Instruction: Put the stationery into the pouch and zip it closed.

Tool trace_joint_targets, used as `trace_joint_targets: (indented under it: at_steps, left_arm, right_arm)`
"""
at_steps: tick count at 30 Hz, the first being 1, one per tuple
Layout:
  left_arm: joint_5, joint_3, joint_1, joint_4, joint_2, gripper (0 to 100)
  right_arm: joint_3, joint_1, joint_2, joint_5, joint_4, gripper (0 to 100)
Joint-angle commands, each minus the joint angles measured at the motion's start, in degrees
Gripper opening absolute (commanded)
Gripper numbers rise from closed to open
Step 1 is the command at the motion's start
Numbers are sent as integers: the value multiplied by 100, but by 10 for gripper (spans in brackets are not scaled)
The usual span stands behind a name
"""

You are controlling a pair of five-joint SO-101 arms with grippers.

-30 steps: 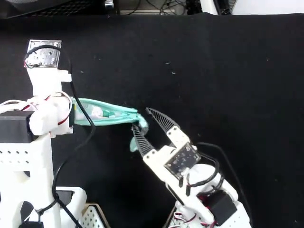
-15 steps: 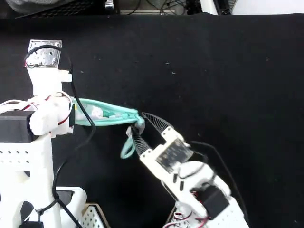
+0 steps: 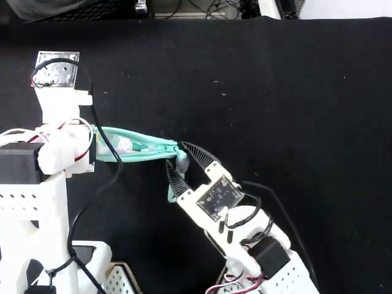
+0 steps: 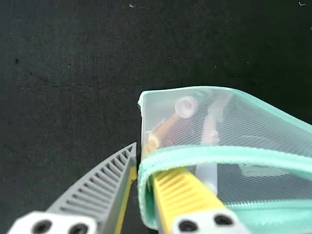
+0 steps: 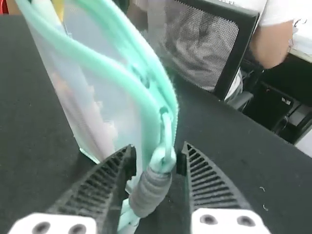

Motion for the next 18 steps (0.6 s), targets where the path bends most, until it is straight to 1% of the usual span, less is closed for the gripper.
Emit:
trace_joint_targets:
  at_steps: [1,4,5,9,14,18]
  left_arm:
    - [-9,-171,-4,0,-35,30]
    - [-9,-171,-4,0,-35,30]
    - [-9,-171,-4,0,-35,30]
    - [-9,-215,-4,9,-35,30]
    - [-9,-215,-4,9,-35,30]
    - [0,-259,4,9,-35,30]
  right_arm:
    - [-251,-26,-497,35,-70,125]
    - [-242,-26,-497,44,26,5]
    - [-277,-18,-505,79,35,25]
    - [-892,-18,-505,316,246,12]
    - [-2220,-18,-497,316,923,12]
    - [-2774,-26,-92,281,1064,12]
